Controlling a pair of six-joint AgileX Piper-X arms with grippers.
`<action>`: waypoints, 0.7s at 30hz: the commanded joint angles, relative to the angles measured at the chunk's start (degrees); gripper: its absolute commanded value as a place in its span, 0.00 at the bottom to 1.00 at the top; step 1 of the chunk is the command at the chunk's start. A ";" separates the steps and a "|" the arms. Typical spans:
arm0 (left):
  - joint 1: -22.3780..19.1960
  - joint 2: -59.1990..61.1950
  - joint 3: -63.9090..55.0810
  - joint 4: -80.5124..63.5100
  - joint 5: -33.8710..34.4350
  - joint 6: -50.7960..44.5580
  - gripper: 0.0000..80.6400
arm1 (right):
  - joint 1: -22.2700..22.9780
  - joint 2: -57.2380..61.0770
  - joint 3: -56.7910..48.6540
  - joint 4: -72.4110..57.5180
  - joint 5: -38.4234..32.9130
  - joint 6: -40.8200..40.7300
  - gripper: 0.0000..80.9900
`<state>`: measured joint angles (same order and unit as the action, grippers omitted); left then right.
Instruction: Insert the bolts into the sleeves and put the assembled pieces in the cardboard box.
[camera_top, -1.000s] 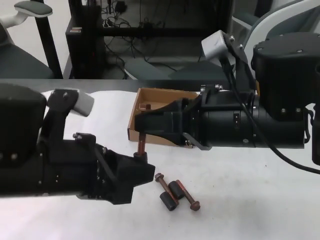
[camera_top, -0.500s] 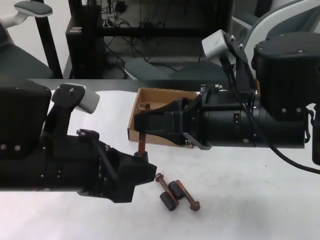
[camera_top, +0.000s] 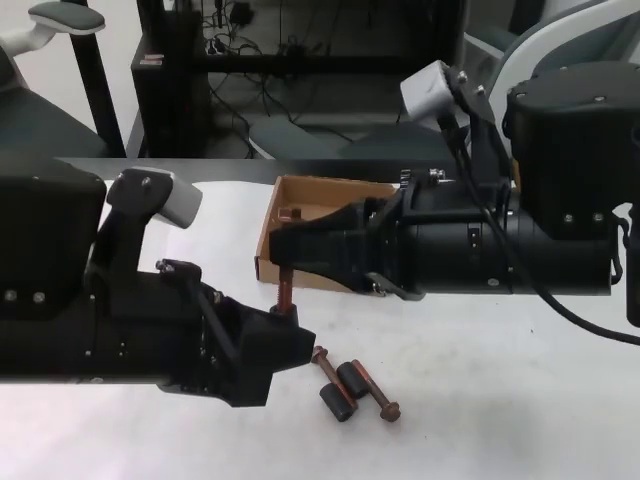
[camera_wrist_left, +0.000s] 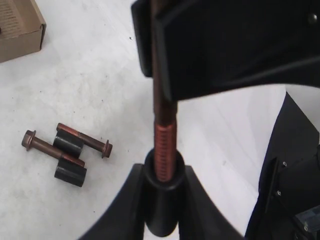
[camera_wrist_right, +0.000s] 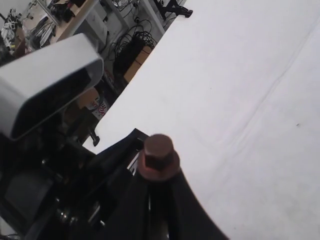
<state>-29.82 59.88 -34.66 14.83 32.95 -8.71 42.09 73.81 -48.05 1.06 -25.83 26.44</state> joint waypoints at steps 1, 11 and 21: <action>1.26 0.26 -0.55 -2.21 -2.97 -0.30 0.02 | 0.89 -0.38 -0.71 2.53 -5.43 -1.36 0.01; 1.93 0.26 -0.55 -2.10 -2.89 -0.30 0.02 | 0.89 -0.38 -3.37 4.72 -5.20 -6.56 0.01; 1.90 0.26 -0.55 -2.10 -1.38 -0.30 0.02 | 0.89 -0.38 -3.47 5.72 -5.20 -7.34 0.01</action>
<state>-28.68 60.00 -34.66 14.41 34.39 -8.71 42.09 73.81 -50.93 6.05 -26.28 18.63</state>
